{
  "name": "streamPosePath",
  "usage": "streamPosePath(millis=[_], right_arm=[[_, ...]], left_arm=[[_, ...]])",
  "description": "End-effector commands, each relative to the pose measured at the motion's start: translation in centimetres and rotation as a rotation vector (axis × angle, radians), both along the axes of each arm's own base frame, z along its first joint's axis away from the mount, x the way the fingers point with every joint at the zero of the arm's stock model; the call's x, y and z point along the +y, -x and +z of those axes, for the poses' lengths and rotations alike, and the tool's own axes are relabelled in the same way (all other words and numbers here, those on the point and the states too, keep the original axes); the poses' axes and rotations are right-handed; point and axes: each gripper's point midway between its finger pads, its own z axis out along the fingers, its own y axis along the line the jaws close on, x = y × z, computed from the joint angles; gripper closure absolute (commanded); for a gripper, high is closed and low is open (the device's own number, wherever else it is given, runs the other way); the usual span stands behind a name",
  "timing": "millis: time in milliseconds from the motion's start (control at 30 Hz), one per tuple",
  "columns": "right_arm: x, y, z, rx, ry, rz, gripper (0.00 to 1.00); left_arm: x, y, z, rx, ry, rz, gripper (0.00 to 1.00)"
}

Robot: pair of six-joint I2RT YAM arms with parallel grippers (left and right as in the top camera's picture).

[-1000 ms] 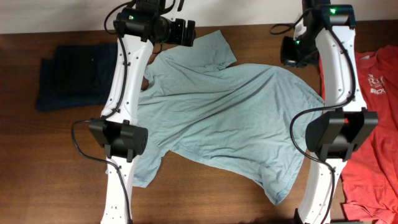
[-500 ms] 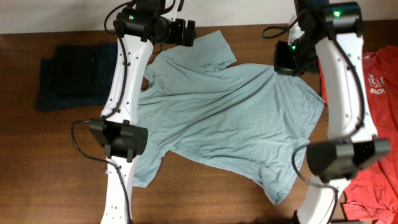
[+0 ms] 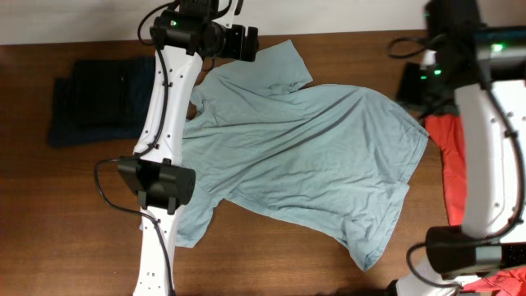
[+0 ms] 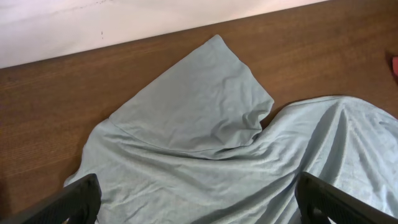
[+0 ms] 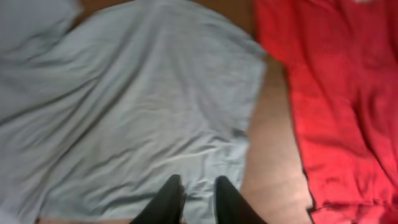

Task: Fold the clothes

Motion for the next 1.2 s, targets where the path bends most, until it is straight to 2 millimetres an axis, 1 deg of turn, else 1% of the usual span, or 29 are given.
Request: streamPosePath(millis=[0,33,67,100,133,167,200,300,433,467,500,533,567,633,667,700,733,767,800,900,1000,1067,1167], right_arm=[[-5.2,0.8,-0.3,0.015,0.044,-0.160,0.62],[-6.2,1.0,-0.3,0.016,0.044,-0.188,0.50],[-7.1,1.3,-0.3,0.017,0.044,-0.213,0.40],[-8.0,1.6,-0.3,0.019,0.043,-0.240,0.36],[-8.7,1.8,-0.4,0.020,0.043,-0.263,0.25],[-9.3,2.1,-0.4,0.021,0.042,-0.281,0.11],[-9.8,2.3,-0.4,0.024,0.042,-0.296,0.01],[-10.7,2.7,-0.4,0.028,0.038,-0.324,0.01],[-11.0,2.8,-0.4,0.027,0.038,-0.332,0.01],[-11.0,2.8,-0.4,0.027,0.038,-0.332,0.01],[-11.0,2.8,-0.4,0.027,0.037,-0.333,0.01],[-10.9,2.8,-0.4,0.027,0.037,-0.332,0.01],[-10.9,2.8,-0.4,0.027,0.038,-0.331,0.01],[-10.9,2.8,-0.4,0.027,0.038,-0.331,0.02],[-10.9,2.8,-0.4,0.026,0.037,-0.331,0.01],[-10.9,2.8,-0.4,0.026,0.038,-0.331,0.01],[-10.9,2.7,-0.4,0.025,0.038,-0.331,0.01],[-10.9,2.7,-0.4,0.025,0.038,-0.331,0.01],[-10.9,2.7,-0.4,0.025,0.038,-0.331,0.01],[-10.9,2.7,-0.4,0.025,0.038,-0.331,0.01],[-10.9,2.7,-0.4,0.025,0.038,-0.331,0.01],[-10.9,2.7,-0.4,0.025,0.038,-0.331,0.01],[-10.9,2.7,-0.4,0.025,0.038,-0.331,0.01]], left_arm=[[0.3,-0.1,-0.4,0.004,-0.009,0.000,0.01],[0.3,-0.1,-0.4,0.004,-0.009,0.000,0.01],[0.3,-0.1,-0.4,0.004,-0.008,-0.001,0.01],[0.3,-0.1,-0.4,0.004,-0.008,-0.001,0.01],[0.3,-0.1,-0.4,0.003,-0.009,0.000,0.01],[0.3,-0.1,-0.4,0.003,-0.008,-0.001,0.01],[0.2,-0.2,-0.3,-0.001,-0.007,0.000,0.01],[0.1,-0.9,0.3,-0.037,0.002,0.000,0.01],[0.0,-1.1,0.5,-0.051,0.007,-0.001,0.01],[0.0,-1.1,0.4,-0.046,0.006,-0.001,0.04],[0.0,-1.0,0.4,-0.046,0.006,-0.001,0.20],[0.0,-1.1,0.5,-0.049,0.006,-0.001,0.32],[-0.1,-1.3,0.5,-0.055,0.007,0.000,0.43],[-0.3,-1.6,0.5,-0.067,0.010,-0.003,0.55],[-0.5,-1.7,0.4,-0.073,0.012,-0.006,0.64],[-0.8,-2.0,0.2,-0.078,0.013,-0.010,0.71],[-1.1,-2.1,0.0,-0.083,0.014,-0.014,0.85],[-1.6,-2.3,-0.5,-0.084,0.015,-0.020,0.94],[-2.1,-2.5,-0.9,-0.086,0.015,-0.026,1.00],[-3.8,-3.0,-3.2,-0.076,0.013,-0.049,1.00],[-5.3,-3.4,-6.4,-0.052,0.000,-0.068,1.00],[-5.9,-3.8,-8.8,-0.038,-0.026,-0.065,1.00],[-6.0,-4.5,-12.1,-0.033,-0.092,-0.035,1.00]])
